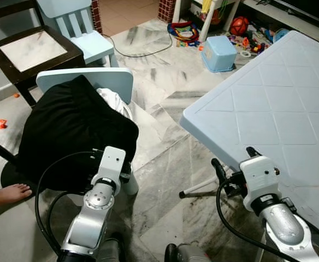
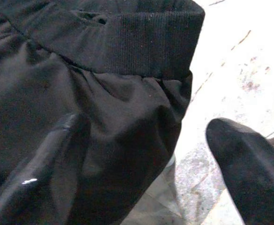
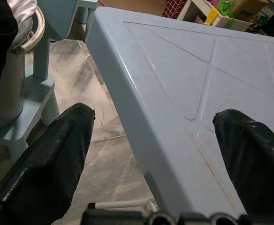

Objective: Hang hanger

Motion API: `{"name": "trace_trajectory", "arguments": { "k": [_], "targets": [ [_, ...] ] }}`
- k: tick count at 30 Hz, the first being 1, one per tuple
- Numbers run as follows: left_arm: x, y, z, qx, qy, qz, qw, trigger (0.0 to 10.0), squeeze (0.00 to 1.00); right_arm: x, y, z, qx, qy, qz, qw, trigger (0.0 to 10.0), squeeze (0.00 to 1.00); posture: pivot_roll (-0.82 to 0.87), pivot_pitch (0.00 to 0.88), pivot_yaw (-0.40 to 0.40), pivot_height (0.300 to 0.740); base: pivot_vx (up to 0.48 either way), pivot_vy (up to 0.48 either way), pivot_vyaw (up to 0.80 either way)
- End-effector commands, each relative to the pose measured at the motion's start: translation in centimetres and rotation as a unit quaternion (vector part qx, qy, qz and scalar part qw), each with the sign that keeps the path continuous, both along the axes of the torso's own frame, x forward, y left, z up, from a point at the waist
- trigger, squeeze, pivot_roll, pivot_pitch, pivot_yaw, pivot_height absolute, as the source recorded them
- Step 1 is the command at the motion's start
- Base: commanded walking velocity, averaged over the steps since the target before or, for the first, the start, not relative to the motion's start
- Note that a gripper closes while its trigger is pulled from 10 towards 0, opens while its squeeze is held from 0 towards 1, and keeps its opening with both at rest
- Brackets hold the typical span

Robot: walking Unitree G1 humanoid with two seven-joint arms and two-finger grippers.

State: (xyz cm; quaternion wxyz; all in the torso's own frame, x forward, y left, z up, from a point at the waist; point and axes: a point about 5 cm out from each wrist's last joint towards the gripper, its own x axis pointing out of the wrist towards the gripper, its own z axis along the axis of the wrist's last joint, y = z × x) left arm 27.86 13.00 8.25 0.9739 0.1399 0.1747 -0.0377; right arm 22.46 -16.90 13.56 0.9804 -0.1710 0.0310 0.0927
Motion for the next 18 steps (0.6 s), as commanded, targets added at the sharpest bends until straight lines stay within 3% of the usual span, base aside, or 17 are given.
{"name": "trace_trajectory", "arguments": {
  "k": [1, 11, 18],
  "targets": [
    [0.6, 0.4, -0.2, 0.010, -0.003, 0.011, 1.000, 10.0, 1.00, 0.0, 0.2, -0.2, -0.001, 0.002, 0.003, 1.000, 10.0, 0.00, -0.12, 0.205, -0.073, 0.740, 0.000, 0.000, 0.00],
    [4.4, 0.7, 1.0, 0.007, -0.033, 0.040, 0.999, 10.0, 1.00, -0.1, 0.0, 0.0, -0.003, -0.001, 0.002, 1.000, 10.0, 0.00, -0.16, 0.209, -0.077, 0.740, 0.000, 0.000, 0.00],
    [5.6, 0.1, 0.0, -0.009, -0.021, 0.042, 0.999, 10.0, 1.00, -0.4, -0.2, 0.3, -0.007, -0.005, -0.003, 1.000, 10.0, 0.00, -0.19, 0.214, -0.073, 0.740, 0.000, 0.000, 0.00]
  ]
}}
